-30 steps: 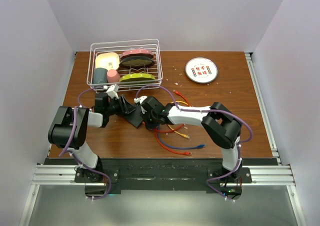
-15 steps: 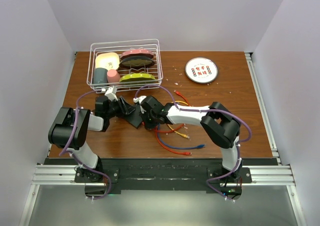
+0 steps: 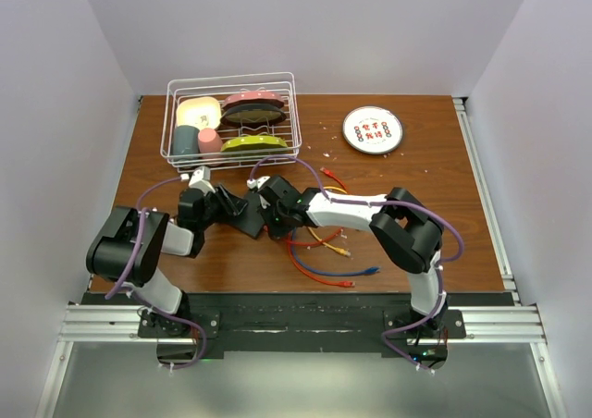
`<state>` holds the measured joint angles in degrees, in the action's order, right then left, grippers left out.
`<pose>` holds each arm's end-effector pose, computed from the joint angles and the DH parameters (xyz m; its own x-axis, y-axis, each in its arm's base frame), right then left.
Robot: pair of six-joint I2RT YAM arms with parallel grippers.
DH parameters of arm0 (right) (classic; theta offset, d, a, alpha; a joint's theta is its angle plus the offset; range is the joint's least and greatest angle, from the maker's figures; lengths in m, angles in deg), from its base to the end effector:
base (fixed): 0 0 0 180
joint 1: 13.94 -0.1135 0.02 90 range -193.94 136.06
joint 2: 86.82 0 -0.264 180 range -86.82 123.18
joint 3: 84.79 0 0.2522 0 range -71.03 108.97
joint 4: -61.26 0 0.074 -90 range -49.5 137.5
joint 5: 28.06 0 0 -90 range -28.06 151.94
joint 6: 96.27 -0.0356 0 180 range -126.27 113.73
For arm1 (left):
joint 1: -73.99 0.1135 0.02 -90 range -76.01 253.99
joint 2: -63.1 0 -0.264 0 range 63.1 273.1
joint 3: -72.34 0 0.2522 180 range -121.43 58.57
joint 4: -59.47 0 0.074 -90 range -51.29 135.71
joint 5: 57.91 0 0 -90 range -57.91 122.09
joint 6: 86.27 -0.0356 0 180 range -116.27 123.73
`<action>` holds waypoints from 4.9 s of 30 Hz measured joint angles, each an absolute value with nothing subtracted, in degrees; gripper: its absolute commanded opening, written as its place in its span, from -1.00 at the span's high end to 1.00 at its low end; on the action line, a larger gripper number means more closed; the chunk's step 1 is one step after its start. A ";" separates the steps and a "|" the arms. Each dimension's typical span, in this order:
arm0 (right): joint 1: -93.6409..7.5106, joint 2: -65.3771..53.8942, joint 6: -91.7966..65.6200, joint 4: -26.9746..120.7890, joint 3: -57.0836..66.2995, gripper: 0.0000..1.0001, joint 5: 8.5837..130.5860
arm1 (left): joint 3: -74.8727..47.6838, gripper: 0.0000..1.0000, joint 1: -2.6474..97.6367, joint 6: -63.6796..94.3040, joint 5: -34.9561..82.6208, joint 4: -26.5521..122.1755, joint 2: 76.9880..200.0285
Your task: Insert the plug into the switch port
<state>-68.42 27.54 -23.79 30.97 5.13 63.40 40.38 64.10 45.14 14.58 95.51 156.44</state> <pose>0.2443 0.3438 0.1602 -0.6999 -0.4624 -0.5444 -0.6413 0.7425 0.1937 0.2481 -0.0541 0.1095 -0.6018 -0.5354 -0.5927 0.0449 0.7182 -0.6944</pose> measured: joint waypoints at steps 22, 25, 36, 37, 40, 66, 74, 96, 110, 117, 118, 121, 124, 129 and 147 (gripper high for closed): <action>-68.15 25.27 -24.01 42.18 -1.58 0.29 66.92 | 27.99 -0.40 62.36 38.19 18.44 63.03 149.01; -68.15 25.27 -23.70 44.02 -1.97 0.09 67.79 | 27.22 -0.43 62.18 37.77 17.74 59.18 147.72; -68.13 20.07 -21.67 39.03 -4.22 -0.54 64.60 | 22.70 -0.48 62.05 33.95 20.17 49.59 139.15; -68.02 18.85 -21.65 38.01 -4.31 -0.55 63.27 | 22.65 -0.48 62.05 33.77 20.24 49.24 138.39; -67.04 15.28 -22.13 36.63 -4.33 -0.50 60.49 | 22.65 -0.48 62.05 32.94 20.43 48.04 136.77; -54.67 17.91 -30.76 33.66 -7.28 0.36 58.30 | 23.13 -0.46 62.05 32.05 19.84 45.72 135.63; -54.69 19.96 -31.38 34.66 -5.55 1.00 59.62 | 24.99 -0.47 62.01 32.05 19.60 45.54 135.22; -54.76 -12.30 -28.82 38.49 -8.31 1.00 69.10 | 33.12 -0.47 61.96 34.43 16.98 40.93 113.76; -54.89 -14.14 -22.52 36.15 -11.89 1.00 78.72 | 33.91 -0.48 61.96 35.59 13.44 40.45 111.35; -60.64 -10.27 -15.84 29.85 -13.73 0.57 80.36 | 34.08 -0.48 61.96 35.68 12.94 44.17 117.47; -61.38 -9.96 -15.68 28.41 -14.62 0.47 79.96 | 34.08 -0.48 61.96 35.70 12.87 44.93 118.59; -62.17 -9.15 -16.16 23.71 -16.48 -0.30 77.30 | 34.08 -0.48 61.96 35.79 12.54 46.94 121.47; -62.14 -9.13 -17.72 20.87 -16.83 -0.64 73.91 | 34.04 -0.48 61.96 35.72 12.13 48.45 123.88; -62.12 -9.11 -20.82 20.28 -15.13 -0.68 67.70 | 33.01 -0.48 61.96 35.39 11.10 48.43 126.45; -55.08 1.95 -24.23 23.21 -7.24 -0.97 62.00 | 24.95 -0.48 56.65 30.26 11.97 49.00 131.33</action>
<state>-55.08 1.95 -24.23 23.21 -7.24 62.00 24.95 56.65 30.26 11.97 49.00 131.33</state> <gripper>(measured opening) 0.986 0.740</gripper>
